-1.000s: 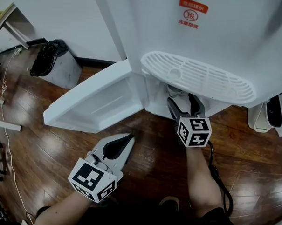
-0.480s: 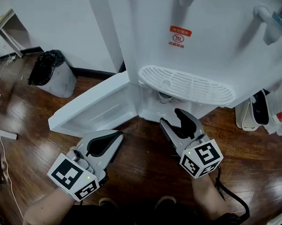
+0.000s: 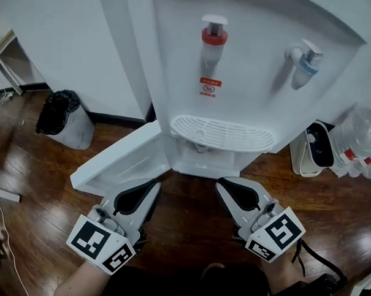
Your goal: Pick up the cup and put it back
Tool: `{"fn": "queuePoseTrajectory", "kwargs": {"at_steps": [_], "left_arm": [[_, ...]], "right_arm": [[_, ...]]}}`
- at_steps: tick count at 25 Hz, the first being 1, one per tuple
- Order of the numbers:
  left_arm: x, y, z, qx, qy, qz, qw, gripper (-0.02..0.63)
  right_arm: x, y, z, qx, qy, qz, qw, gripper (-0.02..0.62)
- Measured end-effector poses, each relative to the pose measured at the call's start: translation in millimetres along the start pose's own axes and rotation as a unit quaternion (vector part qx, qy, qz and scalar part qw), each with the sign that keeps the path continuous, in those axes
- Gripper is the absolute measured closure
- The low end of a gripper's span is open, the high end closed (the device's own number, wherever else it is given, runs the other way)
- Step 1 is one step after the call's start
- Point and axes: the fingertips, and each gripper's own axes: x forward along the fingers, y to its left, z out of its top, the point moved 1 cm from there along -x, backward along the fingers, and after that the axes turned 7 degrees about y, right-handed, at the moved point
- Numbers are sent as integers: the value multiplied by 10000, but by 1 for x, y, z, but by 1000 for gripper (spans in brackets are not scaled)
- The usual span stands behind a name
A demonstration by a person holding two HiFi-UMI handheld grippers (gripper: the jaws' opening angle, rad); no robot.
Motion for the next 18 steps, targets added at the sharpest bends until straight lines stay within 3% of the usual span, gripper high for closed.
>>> {"fn": "queuePoseTrajectory", "kwargs": {"at_steps": [4,12,18], "left_arm": [[-16,-7,4,-80,-106,147,9998,482],[-16,-13,3,258,-182,-192,9993,479],[-26,12,47,421,-469,59,9980,477]], "right_arm": [[-13,16,23,-5,-158,153,9998,594],[-15,23,32,-129,-102,253,9995,594],[-16,26,67,-346,-50,136,9993,594]]}}
